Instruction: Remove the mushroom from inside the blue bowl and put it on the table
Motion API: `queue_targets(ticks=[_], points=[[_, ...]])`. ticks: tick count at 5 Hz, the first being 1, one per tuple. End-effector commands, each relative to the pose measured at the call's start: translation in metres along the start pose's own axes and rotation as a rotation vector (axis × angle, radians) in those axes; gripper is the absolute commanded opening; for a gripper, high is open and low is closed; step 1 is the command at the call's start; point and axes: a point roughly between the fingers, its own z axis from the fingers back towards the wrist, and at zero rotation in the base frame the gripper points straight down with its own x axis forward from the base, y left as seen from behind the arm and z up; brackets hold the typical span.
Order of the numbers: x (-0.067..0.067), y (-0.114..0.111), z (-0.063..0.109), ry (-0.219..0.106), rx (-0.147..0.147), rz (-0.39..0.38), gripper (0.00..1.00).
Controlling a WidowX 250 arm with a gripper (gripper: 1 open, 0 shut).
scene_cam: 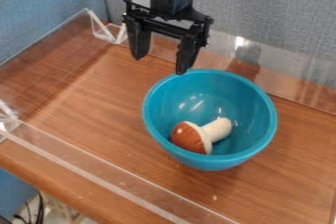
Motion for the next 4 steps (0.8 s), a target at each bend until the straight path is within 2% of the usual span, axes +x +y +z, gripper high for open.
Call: queue_targets(ticks=[1,2,3,4], points=[[0.001,-0.016,-0.006,0.006,-0.004,-0.082,1.00],[0.011,-0.042,-0.014,0.015,-0.010,-0.171,1.00],[0.024,-0.068,-0.034,0.018,-0.014,-0.286,1.00],[0.033,-0.083,-0.065,0.030,-0.021,-0.321,1.00]])
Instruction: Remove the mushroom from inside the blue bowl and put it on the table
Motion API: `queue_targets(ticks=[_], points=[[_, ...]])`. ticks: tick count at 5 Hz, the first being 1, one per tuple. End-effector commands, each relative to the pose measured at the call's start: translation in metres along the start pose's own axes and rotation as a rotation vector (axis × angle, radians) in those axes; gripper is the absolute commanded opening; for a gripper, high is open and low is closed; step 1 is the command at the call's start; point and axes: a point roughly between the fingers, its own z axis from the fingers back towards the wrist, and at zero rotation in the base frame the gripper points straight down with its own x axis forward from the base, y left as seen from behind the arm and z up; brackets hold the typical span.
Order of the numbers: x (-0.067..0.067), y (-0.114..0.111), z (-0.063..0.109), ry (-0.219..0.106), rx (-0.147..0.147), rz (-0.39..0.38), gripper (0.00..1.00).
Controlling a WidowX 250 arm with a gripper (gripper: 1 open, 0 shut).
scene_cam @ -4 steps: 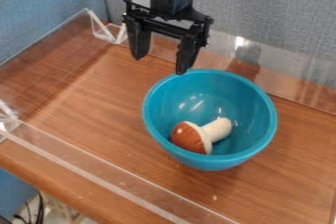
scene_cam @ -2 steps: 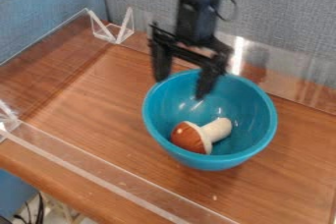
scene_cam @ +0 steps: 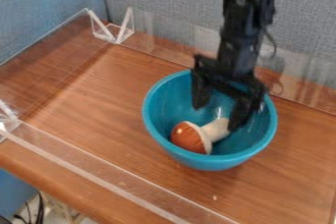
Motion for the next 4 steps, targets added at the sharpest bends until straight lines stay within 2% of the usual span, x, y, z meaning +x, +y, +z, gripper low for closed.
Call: queue_targets(ticks=[1,2,3,4], points=[[0.0195,-0.0055,-0.0028,-0.030,0.002,-0.007,1.00],[0.0241,-0.0081,-0.0083,-0.018,-0.003,0.056,0.00],[0.0241,-0.0098,-0.0053,-0.018,-0.012,0.116,0.00],[0.0233,-0.0115,-0.0033,-0.012,-0.007,0.099,0.00]])
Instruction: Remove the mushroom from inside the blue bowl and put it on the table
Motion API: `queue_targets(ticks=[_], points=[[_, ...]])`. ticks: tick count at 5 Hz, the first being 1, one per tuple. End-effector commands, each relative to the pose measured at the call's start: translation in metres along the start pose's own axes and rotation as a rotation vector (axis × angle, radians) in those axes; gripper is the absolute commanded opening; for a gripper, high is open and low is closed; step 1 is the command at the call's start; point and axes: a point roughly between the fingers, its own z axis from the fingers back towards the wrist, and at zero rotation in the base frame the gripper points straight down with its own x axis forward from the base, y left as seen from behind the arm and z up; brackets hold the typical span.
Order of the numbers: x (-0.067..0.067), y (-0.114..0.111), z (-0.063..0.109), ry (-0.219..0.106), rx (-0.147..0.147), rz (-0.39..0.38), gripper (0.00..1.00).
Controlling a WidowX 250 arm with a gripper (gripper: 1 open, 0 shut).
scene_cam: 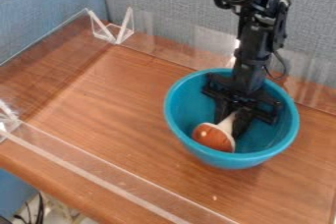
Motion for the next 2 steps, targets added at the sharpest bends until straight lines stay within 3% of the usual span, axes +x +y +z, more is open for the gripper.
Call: queue_targets(ticks=[1,2], points=[[0.0019,-0.0099,0.0131,-0.028,0.006,-0.042,0.00],[0.0018,-0.0064,0.0115,-0.024,0.005,-0.029,0.00]])
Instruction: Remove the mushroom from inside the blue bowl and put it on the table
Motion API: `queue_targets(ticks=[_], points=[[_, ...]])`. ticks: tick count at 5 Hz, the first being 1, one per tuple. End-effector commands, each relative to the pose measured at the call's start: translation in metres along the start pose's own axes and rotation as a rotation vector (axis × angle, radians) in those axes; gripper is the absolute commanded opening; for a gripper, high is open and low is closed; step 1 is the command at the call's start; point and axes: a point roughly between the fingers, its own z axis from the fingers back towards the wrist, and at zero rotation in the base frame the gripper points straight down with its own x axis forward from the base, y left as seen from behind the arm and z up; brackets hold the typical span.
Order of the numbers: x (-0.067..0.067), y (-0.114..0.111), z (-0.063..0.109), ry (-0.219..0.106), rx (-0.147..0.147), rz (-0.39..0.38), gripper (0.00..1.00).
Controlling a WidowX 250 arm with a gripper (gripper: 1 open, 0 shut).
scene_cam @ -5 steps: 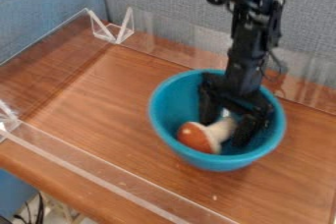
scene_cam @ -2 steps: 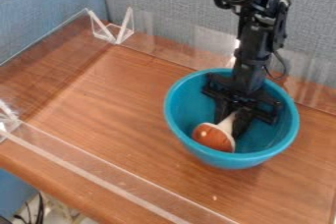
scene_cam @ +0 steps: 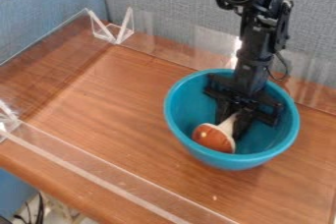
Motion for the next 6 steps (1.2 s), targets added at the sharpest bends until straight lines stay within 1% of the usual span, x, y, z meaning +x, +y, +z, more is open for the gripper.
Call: queue_targets(ticks=[1,2,4,5,6], points=[[0.004,-0.001,0.010,-0.036,-0.001,0.000,0.00],[0.004,0.002,0.008,-0.032,-0.003,0.013,0.00],[-0.018,0.043,0.009,-0.022,0.007,-0.027,0.00],[-0.018,0.051,0.004,-0.021,0.002,0.014,0.00],[-0.017,0.053,0.000,-0.024,-0.009,0.048,0.00]])
